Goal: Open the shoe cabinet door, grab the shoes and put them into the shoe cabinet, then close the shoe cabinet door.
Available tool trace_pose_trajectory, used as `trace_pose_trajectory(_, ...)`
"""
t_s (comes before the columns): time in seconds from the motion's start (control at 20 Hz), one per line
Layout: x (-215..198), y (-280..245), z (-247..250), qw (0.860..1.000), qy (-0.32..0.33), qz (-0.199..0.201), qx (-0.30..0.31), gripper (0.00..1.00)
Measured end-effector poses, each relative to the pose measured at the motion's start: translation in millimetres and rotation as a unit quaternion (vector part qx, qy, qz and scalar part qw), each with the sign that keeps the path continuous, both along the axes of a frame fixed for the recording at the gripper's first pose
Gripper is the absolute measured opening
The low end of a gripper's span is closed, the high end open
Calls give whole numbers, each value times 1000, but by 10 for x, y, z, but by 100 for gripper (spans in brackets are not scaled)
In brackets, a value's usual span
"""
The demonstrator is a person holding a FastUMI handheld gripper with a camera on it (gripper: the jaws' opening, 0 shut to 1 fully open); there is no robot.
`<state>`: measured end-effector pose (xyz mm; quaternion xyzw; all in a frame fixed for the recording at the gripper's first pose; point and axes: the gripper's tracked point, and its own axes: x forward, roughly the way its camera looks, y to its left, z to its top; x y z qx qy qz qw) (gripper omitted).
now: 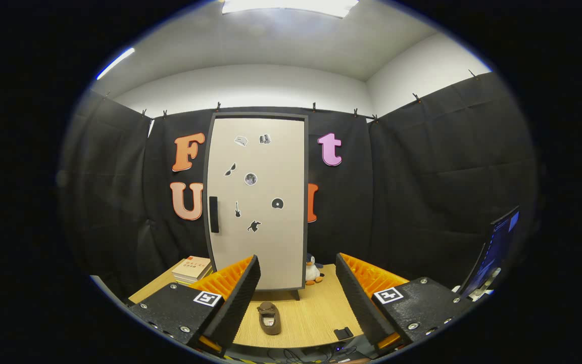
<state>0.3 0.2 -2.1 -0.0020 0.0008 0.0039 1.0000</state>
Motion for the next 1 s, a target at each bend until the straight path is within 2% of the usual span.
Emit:
trace_pose_trajectory(0.55,192,299,-50,1000,0,29,-1,94)
trace_pose_trajectory(0.75,493,654,-121,999,9,50,-10,94)
trace_pose_trajectory(1.0,1074,1191,-231,998,18,61,-11,92)
